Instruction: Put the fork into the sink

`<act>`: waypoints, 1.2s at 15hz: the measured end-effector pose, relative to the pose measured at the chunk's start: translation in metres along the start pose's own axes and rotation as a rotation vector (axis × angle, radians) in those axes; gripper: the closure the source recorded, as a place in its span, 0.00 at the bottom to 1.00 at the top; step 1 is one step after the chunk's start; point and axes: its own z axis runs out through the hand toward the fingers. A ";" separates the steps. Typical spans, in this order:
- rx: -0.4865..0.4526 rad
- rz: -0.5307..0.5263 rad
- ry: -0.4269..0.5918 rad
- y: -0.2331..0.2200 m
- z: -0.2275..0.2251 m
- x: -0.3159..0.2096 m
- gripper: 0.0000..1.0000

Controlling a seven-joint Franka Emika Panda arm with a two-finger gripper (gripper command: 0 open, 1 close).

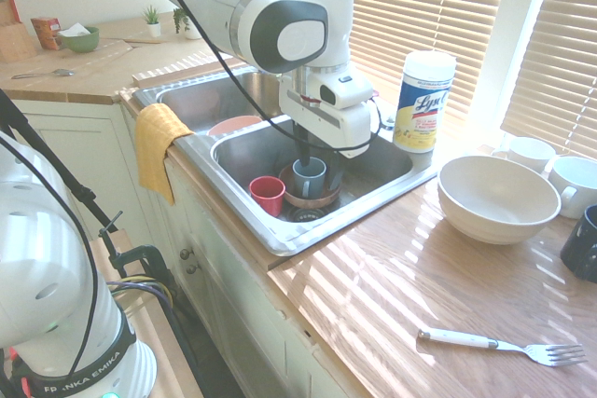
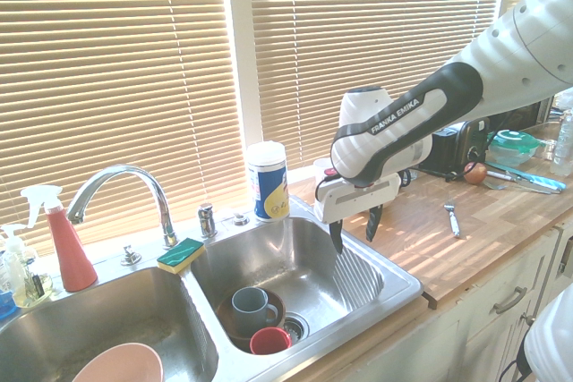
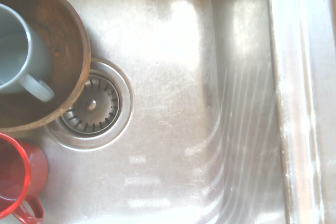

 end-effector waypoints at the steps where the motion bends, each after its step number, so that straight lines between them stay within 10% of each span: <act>1: -0.001 0.000 -0.001 0.000 0.001 0.000 0.00; 6: 0.015 0.082 0.033 0.015 -0.016 0.031 0.00; 18: -0.022 0.473 0.025 0.215 0.004 0.147 0.00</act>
